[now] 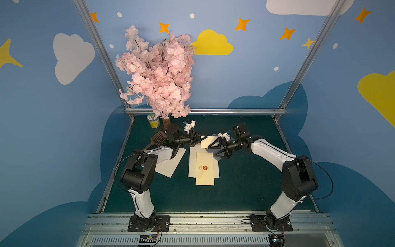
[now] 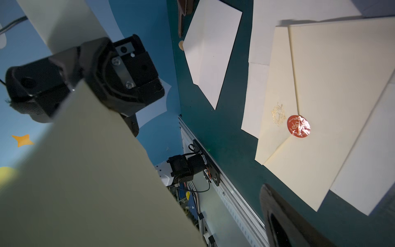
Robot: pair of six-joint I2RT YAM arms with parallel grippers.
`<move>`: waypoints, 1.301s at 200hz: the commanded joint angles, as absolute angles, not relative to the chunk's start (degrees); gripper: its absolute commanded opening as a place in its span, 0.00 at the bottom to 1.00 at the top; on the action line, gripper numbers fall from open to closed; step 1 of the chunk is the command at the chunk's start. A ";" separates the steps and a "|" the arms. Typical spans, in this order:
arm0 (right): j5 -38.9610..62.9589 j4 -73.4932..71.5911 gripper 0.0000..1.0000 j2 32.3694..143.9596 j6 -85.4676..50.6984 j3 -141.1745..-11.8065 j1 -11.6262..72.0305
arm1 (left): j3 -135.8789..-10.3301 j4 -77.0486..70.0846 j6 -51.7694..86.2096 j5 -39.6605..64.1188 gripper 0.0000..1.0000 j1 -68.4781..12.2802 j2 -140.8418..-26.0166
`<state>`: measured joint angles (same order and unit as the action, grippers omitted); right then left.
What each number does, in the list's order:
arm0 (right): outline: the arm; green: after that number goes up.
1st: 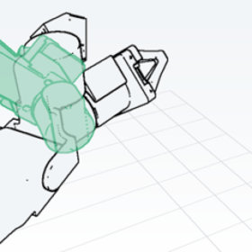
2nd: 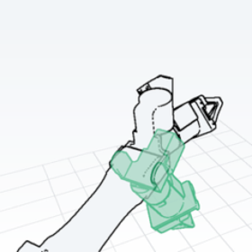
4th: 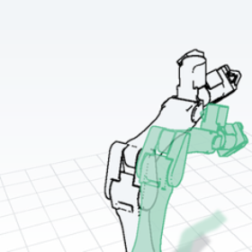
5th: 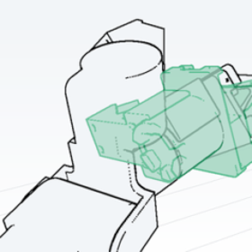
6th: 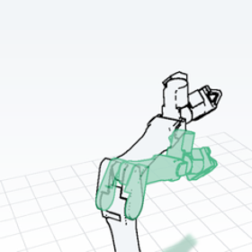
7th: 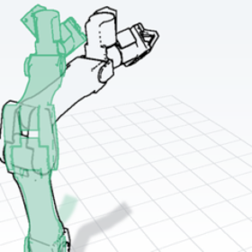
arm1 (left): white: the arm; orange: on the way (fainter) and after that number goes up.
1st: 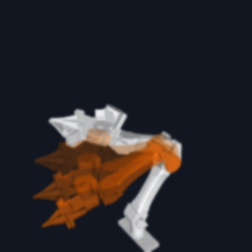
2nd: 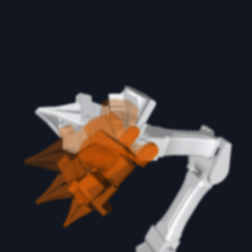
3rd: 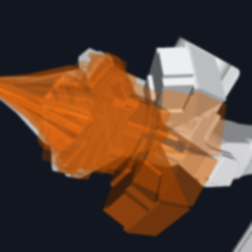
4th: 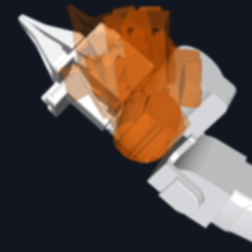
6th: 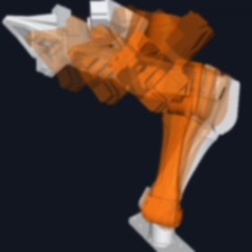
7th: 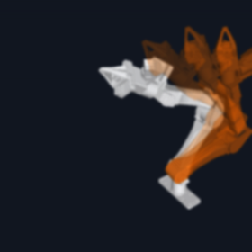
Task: Fold the letter paper in half and place it into the envelope
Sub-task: Fold the letter paper at the center of the board.
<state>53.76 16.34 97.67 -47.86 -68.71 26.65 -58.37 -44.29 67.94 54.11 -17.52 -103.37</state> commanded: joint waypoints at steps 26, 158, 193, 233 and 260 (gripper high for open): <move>49.69 -5.59 0.87 95.27 -65.04 -62.60 27.42 | -57.40 -30.03 59.62 40.25 0.03 -18.21 -97.26; 40.23 -24.70 0.65 99.49 -79.36 -62.14 29.86 | -47.41 -22.60 69.93 3.00 0.03 -27.62 -83.76; 39.26 -24.94 0.45 100.61 -79.95 -62.90 31.85 | -46.93 -21.89 70.52 -2.31 0.03 -29.69 -82.40; 40.39 -22.03 0.01 101.67 -78.83 -64.88 32.26 | -46.71 -26.48 70.92 1.38 0.06 -29.84 -84.40; 41.54 -17.23 0.00 99.94 -74.64 -65.69 31.50 | -46.96 -28.29 69.14 7.67 0.29 -29.05 -85.66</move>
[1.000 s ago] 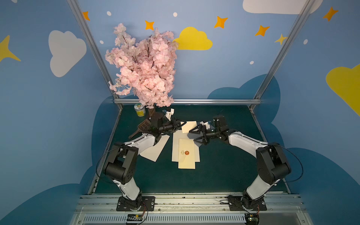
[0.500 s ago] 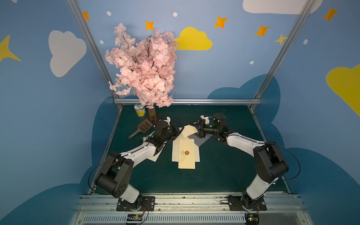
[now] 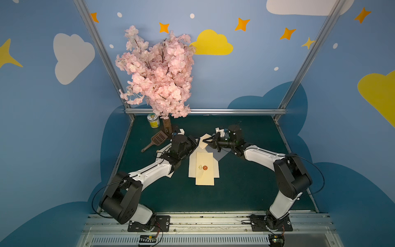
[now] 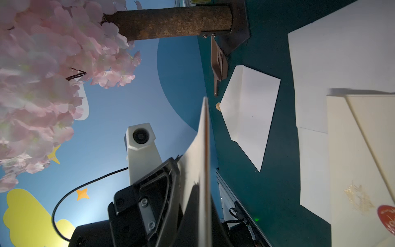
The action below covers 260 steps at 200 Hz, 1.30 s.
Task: Fold the letter paper in half and place it into the envelope
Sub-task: Fold the letter paper at the center of the board.
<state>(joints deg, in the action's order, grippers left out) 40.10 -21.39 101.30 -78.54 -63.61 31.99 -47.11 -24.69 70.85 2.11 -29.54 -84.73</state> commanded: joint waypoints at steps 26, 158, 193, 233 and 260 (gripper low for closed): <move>45.28 -15.26 0.00 99.76 -72.05 -66.38 30.35 | -46.37 -31.69 68.82 15.05 0.33 -27.20 -87.07; 48.62 -17.45 0.33 98.15 -72.67 -62.70 28.84 | -42.59 -51.49 72.78 30.06 0.03 -23.60 -94.13; 44.22 -26.10 0.23 97.06 -79.78 -57.32 29.10 | -41.79 -45.50 70.46 21.21 0.03 -25.34 -89.86; 42.00 -28.90 0.18 97.12 -81.38 -56.07 29.18 | -40.61 -41.96 69.75 11.85 0.03 -29.10 -86.86; 41.10 -32.25 0.17 97.53 -83.64 -55.11 29.42 | -39.04 -42.35 70.79 6.57 0.03 -31.41 -85.81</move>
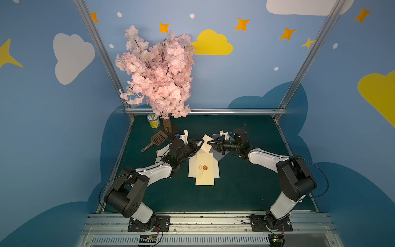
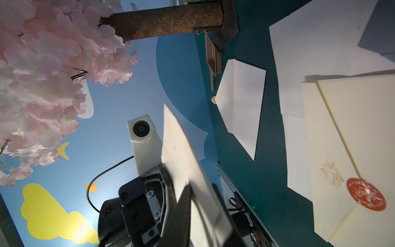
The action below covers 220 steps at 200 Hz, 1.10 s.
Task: Fold the letter paper in half and place it into the envelope
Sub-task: Fold the letter paper at the center of the board.
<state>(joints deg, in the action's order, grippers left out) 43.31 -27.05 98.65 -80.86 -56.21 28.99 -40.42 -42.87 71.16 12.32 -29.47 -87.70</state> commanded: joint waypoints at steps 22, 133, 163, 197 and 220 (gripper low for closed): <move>40.74 -34.79 0.15 98.09 -85.28 -53.83 30.00 | -39.61 -42.54 70.51 5.67 0.03 -31.57 -85.77; 42.46 -34.40 0.04 98.13 -85.12 -52.74 30.23 | -42.16 -43.16 69.19 11.15 0.03 -30.11 -89.09; 43.68 -34.47 0.04 99.20 -85.48 -53.43 30.23 | -42.71 -46.09 70.02 15.56 0.03 -28.98 -91.90; 44.40 -35.62 0.07 99.95 -86.13 -54.04 30.23 | -43.27 -47.06 69.77 15.86 0.03 -28.76 -93.23; 44.94 -34.81 0.03 99.89 -85.51 -54.40 30.03 | -44.38 -47.64 69.52 16.81 0.03 -28.65 -94.51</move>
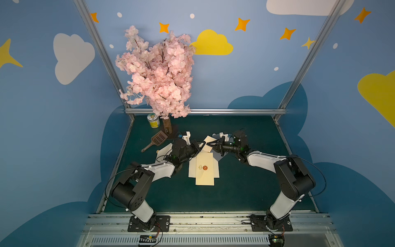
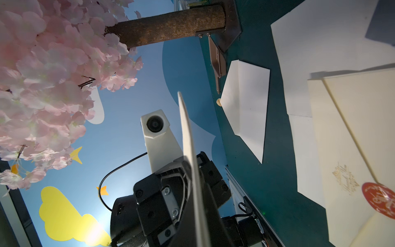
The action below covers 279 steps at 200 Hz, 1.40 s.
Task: Fold the letter paper in half and place it into the envelope
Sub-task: Fold the letter paper at the center of the board, then pick up the envelope from the center of the board.
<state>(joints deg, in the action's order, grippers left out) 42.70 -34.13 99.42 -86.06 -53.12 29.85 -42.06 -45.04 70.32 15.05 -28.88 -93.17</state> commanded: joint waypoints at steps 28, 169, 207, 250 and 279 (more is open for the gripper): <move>45.20 -31.69 0.00 98.63 -83.34 -54.59 28.54 | -45.93 -47.64 69.31 18.42 0.03 -28.52 -95.93; 40.96 28.82 0.00 86.45 -44.61 -66.37 20.71 | -85.12 11.51 26.60 18.83 1.00 -27.18 -111.18; 40.53 34.93 0.00 81.36 -42.28 -64.78 18.54 | -95.52 17.40 17.03 17.04 0.95 -28.84 -119.92; 42.07 37.16 0.00 75.93 -42.19 -60.41 16.41 | -106.78 21.42 14.56 16.17 0.87 -30.06 -129.86; 42.96 37.75 0.00 74.39 -42.02 -58.76 15.18 | -112.58 22.98 15.98 16.17 0.79 -30.06 -134.92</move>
<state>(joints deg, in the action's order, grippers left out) 41.67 35.09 75.66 -43.22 -60.25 16.12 -108.42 19.55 16.97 16.49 -30.46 -132.42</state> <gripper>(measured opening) 0.042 0.823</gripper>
